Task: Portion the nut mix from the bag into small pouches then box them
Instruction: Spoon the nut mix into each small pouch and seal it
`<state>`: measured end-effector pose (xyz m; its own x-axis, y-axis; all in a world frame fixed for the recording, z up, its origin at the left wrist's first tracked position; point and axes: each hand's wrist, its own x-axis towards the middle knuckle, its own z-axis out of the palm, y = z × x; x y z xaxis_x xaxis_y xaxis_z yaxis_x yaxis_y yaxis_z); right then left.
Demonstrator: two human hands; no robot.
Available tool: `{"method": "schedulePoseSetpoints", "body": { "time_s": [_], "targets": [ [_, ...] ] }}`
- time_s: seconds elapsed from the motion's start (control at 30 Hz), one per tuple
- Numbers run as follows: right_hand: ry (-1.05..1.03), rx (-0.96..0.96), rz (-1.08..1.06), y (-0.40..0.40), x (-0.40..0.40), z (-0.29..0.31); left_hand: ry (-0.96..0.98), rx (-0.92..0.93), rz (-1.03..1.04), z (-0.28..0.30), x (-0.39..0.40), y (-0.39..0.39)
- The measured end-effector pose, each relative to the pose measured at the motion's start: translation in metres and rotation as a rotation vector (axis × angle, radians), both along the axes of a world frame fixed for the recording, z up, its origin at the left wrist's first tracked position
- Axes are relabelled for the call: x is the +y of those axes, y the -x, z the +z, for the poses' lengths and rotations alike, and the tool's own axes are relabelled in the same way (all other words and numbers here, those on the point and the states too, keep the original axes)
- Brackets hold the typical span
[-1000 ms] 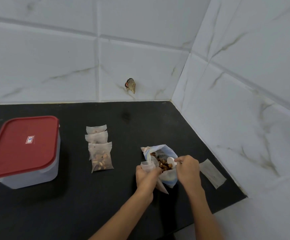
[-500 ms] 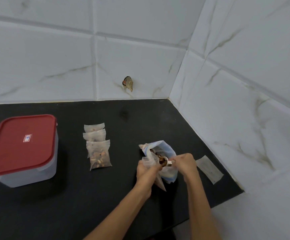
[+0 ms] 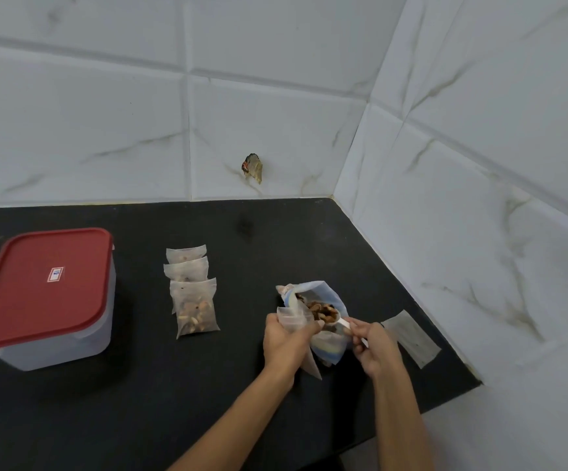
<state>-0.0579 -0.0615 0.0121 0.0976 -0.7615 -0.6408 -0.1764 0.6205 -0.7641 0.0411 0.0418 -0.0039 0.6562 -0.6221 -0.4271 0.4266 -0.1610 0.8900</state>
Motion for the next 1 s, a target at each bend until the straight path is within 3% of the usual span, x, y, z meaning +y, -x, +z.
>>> {"method": "schedulePoseSetpoints", "body": {
  "time_s": [0.17, 0.27, 0.5, 0.6, 0.73, 1.0],
  "targets": [
    [0.039, 0.154, -0.031, -0.003, -0.003, 0.004, -0.057, -0.558, 0.072, 0.016, 0.004, -0.005],
    [0.056, 0.145, -0.043, 0.000, -0.001, 0.005, -0.036, -0.747, 0.059, 0.023, 0.001, -0.006],
    [0.097, 0.019, -0.058, 0.009, 0.007, 0.047, -0.050, -0.825, -0.118, 0.039, -0.006, -0.006],
    [0.215, -0.074, -0.078, 0.012, 0.017, 0.080, -0.091, -0.888, -0.145, 0.047, -0.012, -0.007],
    [0.402, -0.054, 0.013, 0.008, 0.036, 0.106, -0.086, -0.858, -0.156, 0.055, -0.017, -0.004],
    [0.964, 0.450, 0.333, 0.002, 0.061, 0.098, -0.019, -0.743, -0.166, 0.050, -0.019, 0.002]
  ]
}}
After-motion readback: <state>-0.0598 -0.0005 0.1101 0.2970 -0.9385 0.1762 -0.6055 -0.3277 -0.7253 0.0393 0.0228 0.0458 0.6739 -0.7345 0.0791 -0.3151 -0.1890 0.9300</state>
